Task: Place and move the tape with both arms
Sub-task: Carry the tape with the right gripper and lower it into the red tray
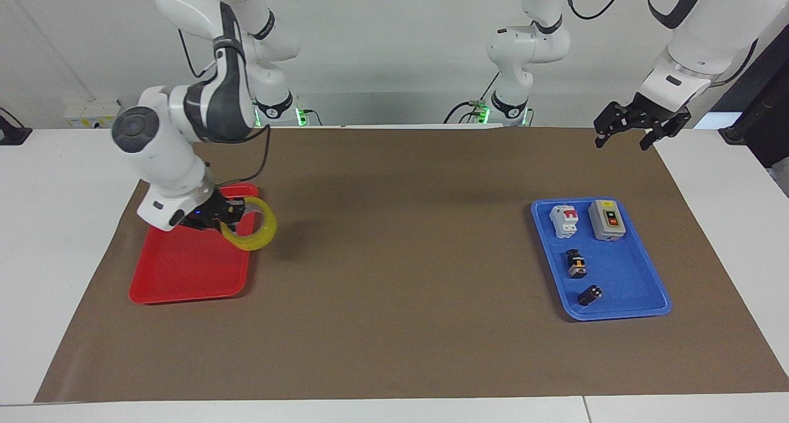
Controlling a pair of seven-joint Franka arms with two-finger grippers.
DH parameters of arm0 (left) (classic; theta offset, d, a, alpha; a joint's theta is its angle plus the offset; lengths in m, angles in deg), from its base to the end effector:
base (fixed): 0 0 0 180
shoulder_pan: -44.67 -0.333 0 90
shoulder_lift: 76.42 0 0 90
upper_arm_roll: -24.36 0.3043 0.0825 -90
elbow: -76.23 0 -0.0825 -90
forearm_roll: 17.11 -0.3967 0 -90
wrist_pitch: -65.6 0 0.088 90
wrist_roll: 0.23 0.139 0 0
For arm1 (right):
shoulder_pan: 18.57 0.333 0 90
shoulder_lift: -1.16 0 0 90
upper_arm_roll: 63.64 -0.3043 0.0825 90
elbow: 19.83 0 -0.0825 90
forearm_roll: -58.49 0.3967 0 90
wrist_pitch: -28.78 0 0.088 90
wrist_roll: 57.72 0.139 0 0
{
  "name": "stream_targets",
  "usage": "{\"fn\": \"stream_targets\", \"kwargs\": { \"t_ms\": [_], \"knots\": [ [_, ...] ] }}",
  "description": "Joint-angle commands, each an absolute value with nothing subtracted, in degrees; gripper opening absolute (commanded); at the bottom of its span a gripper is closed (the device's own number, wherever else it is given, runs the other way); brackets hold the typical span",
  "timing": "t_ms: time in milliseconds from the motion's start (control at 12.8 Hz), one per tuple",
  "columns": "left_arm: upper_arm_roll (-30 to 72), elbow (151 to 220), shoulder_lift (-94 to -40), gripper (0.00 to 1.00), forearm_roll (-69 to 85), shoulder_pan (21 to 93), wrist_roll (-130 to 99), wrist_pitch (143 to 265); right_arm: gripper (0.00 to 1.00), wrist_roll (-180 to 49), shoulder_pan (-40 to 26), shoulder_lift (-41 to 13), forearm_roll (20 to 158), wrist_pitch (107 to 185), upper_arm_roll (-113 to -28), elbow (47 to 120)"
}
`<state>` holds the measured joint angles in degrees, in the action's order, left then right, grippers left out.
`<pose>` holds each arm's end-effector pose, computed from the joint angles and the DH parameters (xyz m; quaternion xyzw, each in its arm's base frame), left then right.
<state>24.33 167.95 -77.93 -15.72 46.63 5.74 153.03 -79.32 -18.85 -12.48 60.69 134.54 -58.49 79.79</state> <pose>0.5522 -0.0227 0.5774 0.9972 -0.0696 -0.0238 0.0130 0.6159 -0.0518 0.3796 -0.9888 -0.1346 0.0613 0.0224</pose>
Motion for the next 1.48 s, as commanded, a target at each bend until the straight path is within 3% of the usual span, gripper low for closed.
{"fn": "stream_targets", "kwargs": {
  "t_ms": [0,156,390,936,1014,1092,1170,1404],
  "knots": [
    [24.6,167.6,-77.9,1.0,-15.3,46.7,6.0,153.1,0.0,-88.4,-25.1,-10.2,60.6,137.5,-59.6,86.1],
    [24.5,167.4,-77.8,1.0,-16.2,46.8,5.8,153.3,0.0,-96.0,-29.1,-9.0,60.5,147.2,-59.6,92.0],
    [24.4,167.4,-77.9,1.0,-17.8,47.2,5.6,153.4,0.0,-96.8,-29.8,-7.2,60.5,157.4,-59.6,100.4],
    [24.5,167.6,-78.1,1.0,-17.7,46.7,5.6,153.0,0.0,-95.8,-30.4,-8.9,60.6,163.2,-59.7,103.3],
    [24.6,167.6,-78.1,1.0,-17.7,46.5,5.6,153.0,0.1,-95.7,-30.3,-8.9,60.6,163.1,-59.7,103.2],
    [24.6,167.6,-78.1,1.0,-17.7,46.5,5.6,153.0,0.72,-95.7,-30.1,-9.0,60.6,162.1,-59.7,102.4],
    [24.6,167.6,-78.1,1.0,-17.7,46.5,5.6,153.0,1.0,-95.7,-30.1,-8.8,60.6,161.2,-59.7,101.2],
    [24.6,167.6,-78.1,1.0,-17.7,46.5,5.6,153.0,1.0,-95.4,-29.9,-7.5,60.7,147.8,-60.1,90.2]
  ]
}}
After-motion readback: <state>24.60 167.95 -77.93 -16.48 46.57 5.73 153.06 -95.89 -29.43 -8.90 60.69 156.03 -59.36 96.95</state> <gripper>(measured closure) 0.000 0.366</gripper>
